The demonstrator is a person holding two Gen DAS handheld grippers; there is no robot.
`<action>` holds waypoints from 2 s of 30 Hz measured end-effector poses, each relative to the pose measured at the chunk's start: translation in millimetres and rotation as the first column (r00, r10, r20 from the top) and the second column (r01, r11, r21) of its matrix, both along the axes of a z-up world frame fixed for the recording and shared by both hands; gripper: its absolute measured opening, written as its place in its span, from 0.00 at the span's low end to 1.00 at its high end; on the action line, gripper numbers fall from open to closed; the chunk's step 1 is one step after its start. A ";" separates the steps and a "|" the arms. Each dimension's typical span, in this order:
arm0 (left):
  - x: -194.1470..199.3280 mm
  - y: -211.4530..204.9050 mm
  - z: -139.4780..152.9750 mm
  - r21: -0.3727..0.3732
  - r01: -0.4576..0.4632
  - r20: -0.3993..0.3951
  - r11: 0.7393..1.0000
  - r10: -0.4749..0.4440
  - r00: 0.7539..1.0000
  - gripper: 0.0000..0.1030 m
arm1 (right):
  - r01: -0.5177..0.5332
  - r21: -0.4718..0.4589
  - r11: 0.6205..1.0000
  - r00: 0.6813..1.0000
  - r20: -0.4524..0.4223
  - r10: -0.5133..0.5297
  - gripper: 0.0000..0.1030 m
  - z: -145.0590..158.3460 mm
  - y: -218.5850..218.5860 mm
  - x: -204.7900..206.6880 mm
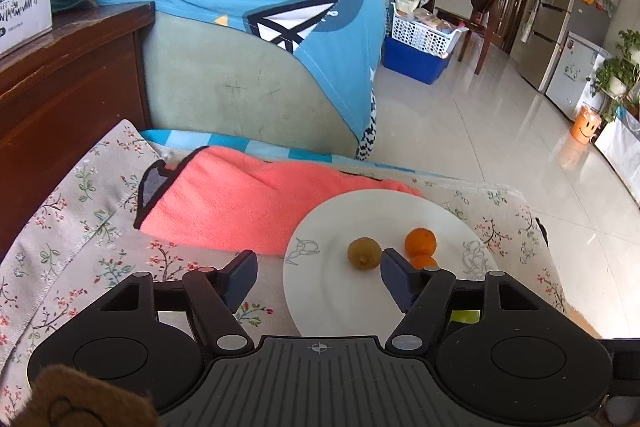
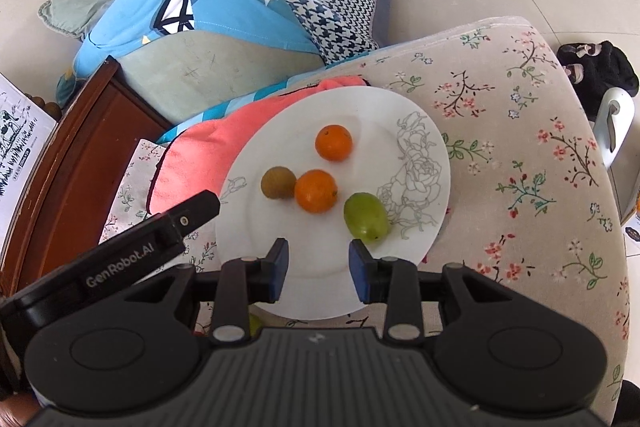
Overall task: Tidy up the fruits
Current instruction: 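Withdraw both open tools from the plate back toward the fruit pile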
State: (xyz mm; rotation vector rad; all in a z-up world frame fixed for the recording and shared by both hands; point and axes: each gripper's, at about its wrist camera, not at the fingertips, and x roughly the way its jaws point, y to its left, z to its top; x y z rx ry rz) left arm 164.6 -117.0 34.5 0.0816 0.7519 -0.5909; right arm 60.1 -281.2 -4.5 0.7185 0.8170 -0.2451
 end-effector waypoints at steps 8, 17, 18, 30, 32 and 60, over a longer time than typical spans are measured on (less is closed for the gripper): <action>3.0 24.3 10.9 0.020 -0.058 -0.001 0.998 0.058 0.998 0.72 | -0.062 -0.033 0.998 0.998 0.017 0.062 0.34 2.4 9.1 -0.6; -2.3 52.5 16.5 0.018 -0.099 -0.015 0.995 0.099 0.995 0.73 | -0.185 -0.090 0.979 0.981 0.034 0.189 0.34 3.3 28.2 -1.9; -3.3 55.9 16.9 0.020 -0.106 -0.014 0.994 0.106 0.994 0.73 | -0.196 -0.091 0.976 0.979 0.035 0.200 0.34 3.0 29.6 -2.1; -30.2 90.2 2.5 0.018 -0.144 -0.064 0.989 0.145 0.987 0.73 | -0.315 -0.062 0.947 0.948 0.034 0.317 0.34 -4.6 46.7 -6.2; -36.2 93.0 -1.3 0.019 -0.139 -0.070 0.990 0.140 0.988 0.73 | -0.328 -0.052 0.943 0.944 0.027 0.330 0.34 -7.0 48.8 -6.6; -105.6 77.2 -41.5 0.184 0.180 0.016 0.966 -0.186 0.983 0.71 | -0.313 -0.012 0.950 0.948 -0.066 0.311 0.34 -24.4 63.1 8.2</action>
